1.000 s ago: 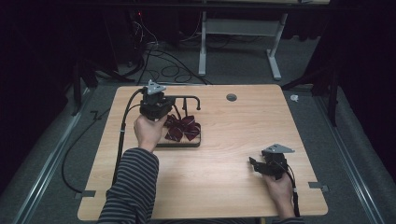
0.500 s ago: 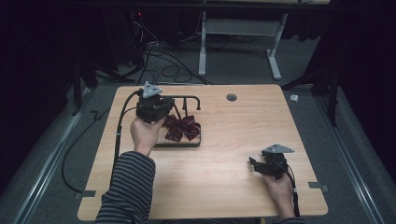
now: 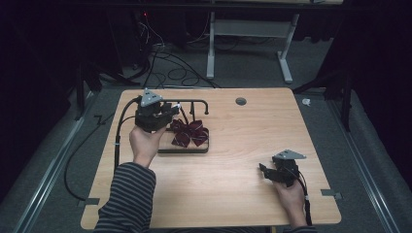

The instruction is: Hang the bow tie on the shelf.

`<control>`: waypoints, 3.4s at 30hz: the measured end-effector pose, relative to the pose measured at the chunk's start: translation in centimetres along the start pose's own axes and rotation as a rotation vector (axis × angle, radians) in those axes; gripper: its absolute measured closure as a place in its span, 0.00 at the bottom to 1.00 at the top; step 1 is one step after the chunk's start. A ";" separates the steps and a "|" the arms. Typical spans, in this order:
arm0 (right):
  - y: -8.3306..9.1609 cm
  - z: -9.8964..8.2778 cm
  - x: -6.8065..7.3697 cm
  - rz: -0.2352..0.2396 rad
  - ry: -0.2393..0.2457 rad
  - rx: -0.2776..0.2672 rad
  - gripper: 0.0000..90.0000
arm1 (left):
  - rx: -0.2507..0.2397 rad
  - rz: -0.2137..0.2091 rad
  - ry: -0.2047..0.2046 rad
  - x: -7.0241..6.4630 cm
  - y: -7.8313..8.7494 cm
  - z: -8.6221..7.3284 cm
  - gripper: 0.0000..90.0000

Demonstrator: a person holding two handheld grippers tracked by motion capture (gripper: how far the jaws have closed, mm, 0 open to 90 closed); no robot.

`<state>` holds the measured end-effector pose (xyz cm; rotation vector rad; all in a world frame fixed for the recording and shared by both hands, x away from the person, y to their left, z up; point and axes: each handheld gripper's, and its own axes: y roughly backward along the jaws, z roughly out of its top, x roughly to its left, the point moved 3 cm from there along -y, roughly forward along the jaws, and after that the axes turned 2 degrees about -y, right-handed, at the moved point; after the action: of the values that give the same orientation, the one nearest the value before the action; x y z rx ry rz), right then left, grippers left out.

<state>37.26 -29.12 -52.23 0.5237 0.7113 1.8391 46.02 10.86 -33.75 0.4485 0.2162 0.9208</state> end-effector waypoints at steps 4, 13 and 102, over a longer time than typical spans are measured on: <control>0.0 0.0 0.0 -0.001 0.000 0.000 0.42 | 0.000 0.004 0.000 0.2 0.3 -0.1 0.78; 0.0 0.0 0.0 -0.002 0.002 -0.002 0.42 | -0.001 0.012 0.006 0.6 1.1 -0.5 0.77; 0.0 0.0 0.1 -0.009 0.007 0.000 0.42 | -0.018 0.082 0.116 3.6 9.6 -8.6 0.71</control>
<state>37.24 -29.03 -52.24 0.5138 0.7175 1.8332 38.06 21.21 -36.91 0.3893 0.2970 1.0296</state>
